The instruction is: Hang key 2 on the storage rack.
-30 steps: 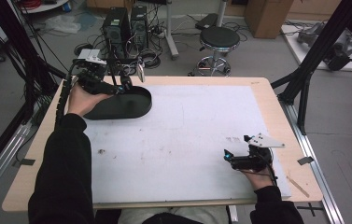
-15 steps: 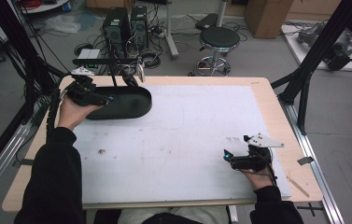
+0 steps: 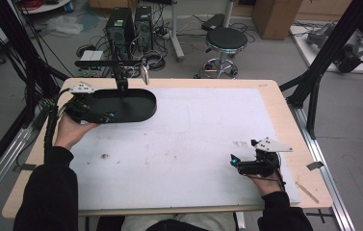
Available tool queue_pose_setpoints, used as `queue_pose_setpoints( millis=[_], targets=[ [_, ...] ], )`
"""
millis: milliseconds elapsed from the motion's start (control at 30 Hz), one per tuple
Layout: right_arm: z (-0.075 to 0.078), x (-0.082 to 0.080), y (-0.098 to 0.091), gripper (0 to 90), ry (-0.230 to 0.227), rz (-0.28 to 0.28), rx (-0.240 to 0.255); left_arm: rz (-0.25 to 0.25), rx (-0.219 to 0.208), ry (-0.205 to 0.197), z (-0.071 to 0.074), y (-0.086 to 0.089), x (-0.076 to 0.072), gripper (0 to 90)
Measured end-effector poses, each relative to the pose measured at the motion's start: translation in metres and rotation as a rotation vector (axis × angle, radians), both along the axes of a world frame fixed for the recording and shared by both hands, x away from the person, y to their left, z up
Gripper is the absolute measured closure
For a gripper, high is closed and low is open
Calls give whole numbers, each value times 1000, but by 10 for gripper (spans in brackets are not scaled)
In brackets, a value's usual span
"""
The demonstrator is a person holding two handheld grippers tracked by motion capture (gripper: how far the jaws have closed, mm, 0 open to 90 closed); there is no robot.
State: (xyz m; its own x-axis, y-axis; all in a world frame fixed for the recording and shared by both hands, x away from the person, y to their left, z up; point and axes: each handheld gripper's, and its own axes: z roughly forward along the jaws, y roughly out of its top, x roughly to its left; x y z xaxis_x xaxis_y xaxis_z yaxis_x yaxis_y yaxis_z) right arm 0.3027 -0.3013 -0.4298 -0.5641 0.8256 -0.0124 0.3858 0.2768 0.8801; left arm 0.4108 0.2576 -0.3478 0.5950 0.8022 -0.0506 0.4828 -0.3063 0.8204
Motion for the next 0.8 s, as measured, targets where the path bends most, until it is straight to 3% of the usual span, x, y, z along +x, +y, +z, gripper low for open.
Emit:
queue_pose_setpoints(
  millis=[233,400,567,800],
  targets=[
    [0,0,0,8,2,1,1,-38,-50,-11,-8,2,-17,17],
    [0,0,1,8,7,1,2,-43,-45,-11,-14,3,-26,17],
    [0,0,1,8,5,4,-1,-54,-71,-19,-23,6,-37,17],
    [0,1,1,8,3,9,-2,-39,-71,-25,-30,9,-49,17]
  ],
)
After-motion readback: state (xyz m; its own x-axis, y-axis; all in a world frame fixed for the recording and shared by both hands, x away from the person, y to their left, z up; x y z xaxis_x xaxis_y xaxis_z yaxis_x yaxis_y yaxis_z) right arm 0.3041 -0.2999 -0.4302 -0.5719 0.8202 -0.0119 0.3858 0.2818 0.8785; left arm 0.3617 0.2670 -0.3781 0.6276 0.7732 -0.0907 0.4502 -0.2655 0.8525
